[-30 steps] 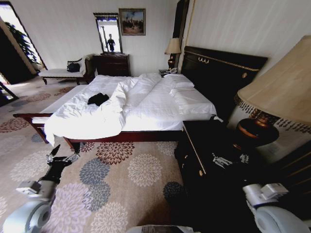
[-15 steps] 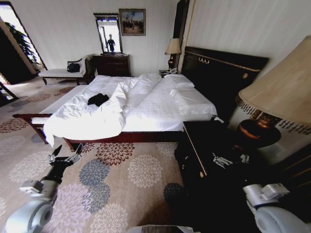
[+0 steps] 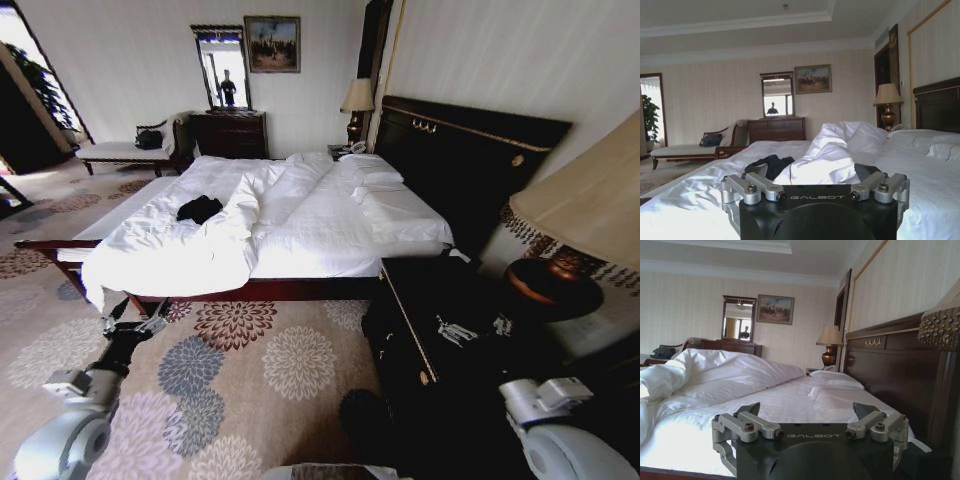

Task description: Fold the clothes on the bed.

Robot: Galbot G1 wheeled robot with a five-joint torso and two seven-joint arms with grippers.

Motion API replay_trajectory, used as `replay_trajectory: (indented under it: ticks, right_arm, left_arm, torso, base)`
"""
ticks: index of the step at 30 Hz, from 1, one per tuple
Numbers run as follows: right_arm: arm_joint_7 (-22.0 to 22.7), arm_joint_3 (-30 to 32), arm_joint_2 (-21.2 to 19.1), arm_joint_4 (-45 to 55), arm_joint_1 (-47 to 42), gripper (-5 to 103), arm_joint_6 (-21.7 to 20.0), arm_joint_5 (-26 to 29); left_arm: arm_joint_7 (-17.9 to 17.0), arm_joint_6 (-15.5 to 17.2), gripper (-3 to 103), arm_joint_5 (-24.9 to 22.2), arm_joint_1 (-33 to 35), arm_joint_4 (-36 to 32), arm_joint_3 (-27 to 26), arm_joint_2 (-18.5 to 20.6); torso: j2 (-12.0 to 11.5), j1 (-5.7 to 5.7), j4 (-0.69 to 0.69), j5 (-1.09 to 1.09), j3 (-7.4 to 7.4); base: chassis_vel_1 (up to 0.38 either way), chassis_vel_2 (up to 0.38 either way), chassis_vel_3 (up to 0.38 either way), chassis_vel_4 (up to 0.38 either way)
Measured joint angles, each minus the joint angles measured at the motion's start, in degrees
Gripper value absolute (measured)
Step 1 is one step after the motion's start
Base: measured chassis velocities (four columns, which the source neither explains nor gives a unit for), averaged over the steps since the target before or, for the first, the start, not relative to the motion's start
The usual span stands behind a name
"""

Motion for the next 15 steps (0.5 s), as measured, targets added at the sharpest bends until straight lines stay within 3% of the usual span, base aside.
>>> replay_trajectory:
  ticks: [15]
  right_arm:
    - [0.3, -0.1, 0.3, -0.1, 0.0, 100, -0.1, 0.0]
  left_arm:
    - [0.0, 0.0, 100, 0.1, -0.2, 0.1, 0.1, 0.0]
  torso:
    - [0.0, 0.00, 0.00, -0.01, 0.00]
  base:
    - [-0.167, 0.167, 0.174, -0.175]
